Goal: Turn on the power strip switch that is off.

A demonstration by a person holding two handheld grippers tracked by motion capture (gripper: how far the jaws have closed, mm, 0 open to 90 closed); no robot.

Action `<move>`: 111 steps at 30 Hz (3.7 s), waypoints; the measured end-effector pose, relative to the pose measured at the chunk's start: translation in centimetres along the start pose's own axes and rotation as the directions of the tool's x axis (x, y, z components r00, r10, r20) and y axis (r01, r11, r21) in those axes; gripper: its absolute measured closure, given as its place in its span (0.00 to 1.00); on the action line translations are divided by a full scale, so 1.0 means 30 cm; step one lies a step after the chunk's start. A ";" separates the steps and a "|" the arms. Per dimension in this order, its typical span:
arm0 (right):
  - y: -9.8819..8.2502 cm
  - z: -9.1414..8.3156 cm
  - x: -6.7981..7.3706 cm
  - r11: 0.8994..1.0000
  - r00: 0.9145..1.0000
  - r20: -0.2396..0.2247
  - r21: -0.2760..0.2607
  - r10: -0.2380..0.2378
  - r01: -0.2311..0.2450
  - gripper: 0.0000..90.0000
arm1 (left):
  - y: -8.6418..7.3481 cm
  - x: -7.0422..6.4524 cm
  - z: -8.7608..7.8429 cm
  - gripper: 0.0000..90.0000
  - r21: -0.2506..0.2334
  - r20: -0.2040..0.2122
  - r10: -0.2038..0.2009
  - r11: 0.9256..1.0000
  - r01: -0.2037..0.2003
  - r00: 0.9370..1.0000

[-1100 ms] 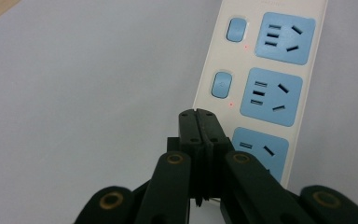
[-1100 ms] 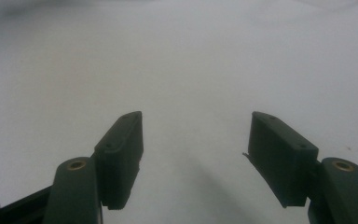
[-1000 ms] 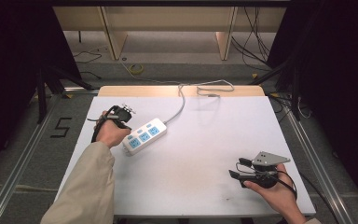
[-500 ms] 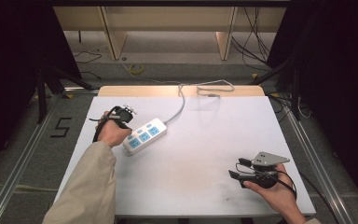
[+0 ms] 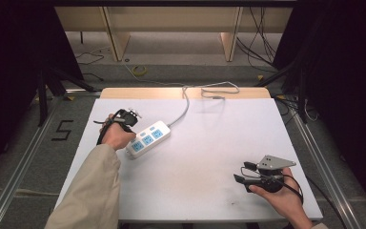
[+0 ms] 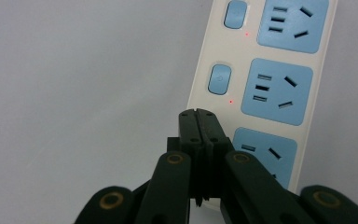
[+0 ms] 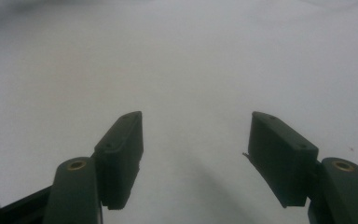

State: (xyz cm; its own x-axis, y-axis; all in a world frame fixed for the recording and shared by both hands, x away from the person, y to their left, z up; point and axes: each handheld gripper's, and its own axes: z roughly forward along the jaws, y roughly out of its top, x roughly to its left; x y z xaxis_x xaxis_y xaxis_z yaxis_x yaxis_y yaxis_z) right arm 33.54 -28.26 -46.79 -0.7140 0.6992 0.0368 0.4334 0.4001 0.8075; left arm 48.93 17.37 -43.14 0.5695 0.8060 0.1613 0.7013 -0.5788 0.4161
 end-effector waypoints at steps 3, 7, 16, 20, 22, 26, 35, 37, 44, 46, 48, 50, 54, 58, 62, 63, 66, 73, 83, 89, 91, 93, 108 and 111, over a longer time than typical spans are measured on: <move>0.000 0.000 0.000 1.000 1.000 0.000 0.000 0.000 0.000 0.40 | 0.002 -0.003 0.002 1.00 0.005 0.005 0.003 1.000 -0.003 1.000; 0.000 -0.001 0.000 1.000 1.000 0.001 -0.001 0.000 0.000 0.40 | 0.003 -0.005 0.008 1.00 0.023 0.002 0.006 1.000 -0.006 1.000; 0.000 0.000 0.000 1.000 1.000 0.000 0.001 0.000 0.000 0.40 | 0.001 -0.004 0.013 1.00 0.034 0.006 0.003 0.999 -0.003 1.000; 0.000 0.000 0.000 1.000 1.000 0.000 0.000 -0.002 0.002 0.40 | 0.002 -0.007 0.016 1.00 0.034 0.006 -0.002 0.999 0.001 1.000; 0.000 0.000 0.000 1.000 1.000 0.000 0.000 -0.001 0.001 0.40 | 0.004 -0.007 0.017 1.00 0.036 0.006 0.002 0.999 -0.002 1.000; 0.000 -0.001 0.000 1.000 1.000 0.000 0.000 -0.001 0.001 0.40 | 0.003 -0.002 0.016 1.00 0.042 0.010 -0.004 0.999 0.003 1.000; 0.000 -0.001 -0.001 1.000 1.000 0.000 0.000 -0.001 0.001 0.40 | 0.002 -0.001 0.018 1.00 0.046 0.003 -0.006 0.999 0.005 1.000; 0.000 -0.001 0.000 1.000 1.000 0.000 -0.001 -0.002 0.002 0.40 | 0.002 0.000 0.018 1.00 0.047 0.005 -0.007 0.999 0.007 1.000; 0.000 -0.002 0.000 1.000 1.000 0.002 0.002 -0.004 0.004 0.40 | 0.006 -0.002 0.020 1.00 0.060 0.000 0.002 0.998 -0.002 1.000; 0.000 -0.002 0.000 1.000 1.000 0.002 0.001 -0.005 0.005 0.40 | 0.006 -0.002 0.020 1.00 0.067 -0.005 0.009 0.998 -0.009 1.000; 0.000 -0.002 0.000 1.000 1.000 0.002 0.001 -0.005 0.005 0.40 | 0.000 0.002 0.024 1.00 0.088 -0.022 0.016 0.996 -0.014 1.000; -0.001 -0.002 0.000 1.000 1.000 0.001 0.002 -0.005 0.005 0.40 | -0.003 0.008 0.023 1.00 0.082 -0.014 0.002 0.997 -0.001 1.000; -0.001 -0.001 0.000 1.000 1.000 0.001 0.002 -0.004 0.004 0.40 | -0.006 0.012 0.019 1.00 0.075 -0.005 0.000 0.997 0.001 1.000; 0.000 0.000 0.000 1.000 1.000 0.001 0.003 -0.004 0.004 0.40 | 0.005 0.007 0.007 1.00 0.045 0.004 -0.003 0.999 0.002 1.000; 0.000 -0.001 0.000 1.000 1.000 0.002 0.003 -0.004 0.004 0.40 | 0.010 -0.004 0.015 1.00 0.056 0.003 0.006 0.998 -0.006 1.000; 0.000 -0.001 0.000 1.000 1.000 0.002 0.002 -0.004 0.004 0.40 | 0.010 -0.004 0.017 1.00 0.062 0.005 0.009 0.998 -0.009 1.000; -0.001 -0.002 0.000 1.000 1.000 0.002 0.003 -0.004 0.004 0.40 | 0.013 -0.004 0.017 1.00 0.062 0.006 0.010 0.998 -0.011 1.000; -0.001 -0.002 0.000 1.000 1.000 0.001 0.002 -0.003 0.003 0.40 | 0.014 -0.006 0.019 1.00 0.072 -0.008 0.021 0.997 -0.021 1.000; 0.000 -0.002 0.000 1.000 1.000 0.002 0.000 -0.004 0.004 0.40 | 0.014 -0.004 0.020 1.00 0.067 0.015 0.002 0.998 -0.003 1.000; 0.000 -0.002 0.001 1.000 1.000 0.001 0.000 -0.005 0.005 0.40 | 0.017 -0.011 0.023 1.00 0.074 0.001 0.015 0.997 -0.015 1.000; 0.000 -0.003 0.001 1.000 1.000 0.001 0.001 -0.005 0.005 0.40 | 0.016 -0.008 0.022 1.00 0.076 0.004 0.013 0.997 -0.013 1.000; 0.000 -0.003 0.001 1.000 1.000 0.001 0.001 -0.005 0.005 0.40 | 0.017 -0.010 0.024 1.00 0.078 0.002 0.014 0.997 -0.014 1.000; 0.001 -0.005 0.002 1.000 1.000 -0.001 0.001 -0.007 0.007 0.40 | 0.018 -0.017 0.028 1.00 0.083 -0.012 0.018 0.996 -0.017 1.000; 0.001 -0.005 0.002 1.000 1.000 -0.001 0.001 -0.008 0.008 0.40 | 0.019 -0.019 0.028 1.00 0.087 -0.015 0.028 0.996 -0.027 0.999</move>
State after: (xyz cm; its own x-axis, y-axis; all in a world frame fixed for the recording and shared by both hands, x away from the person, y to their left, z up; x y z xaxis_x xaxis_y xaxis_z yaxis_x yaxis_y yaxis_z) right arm 33.43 -28.30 -46.68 -0.7179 0.6955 0.0311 0.4285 0.4062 0.8071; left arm 49.36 16.49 -43.75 0.5828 0.7910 0.1862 0.7204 -0.6089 0.3320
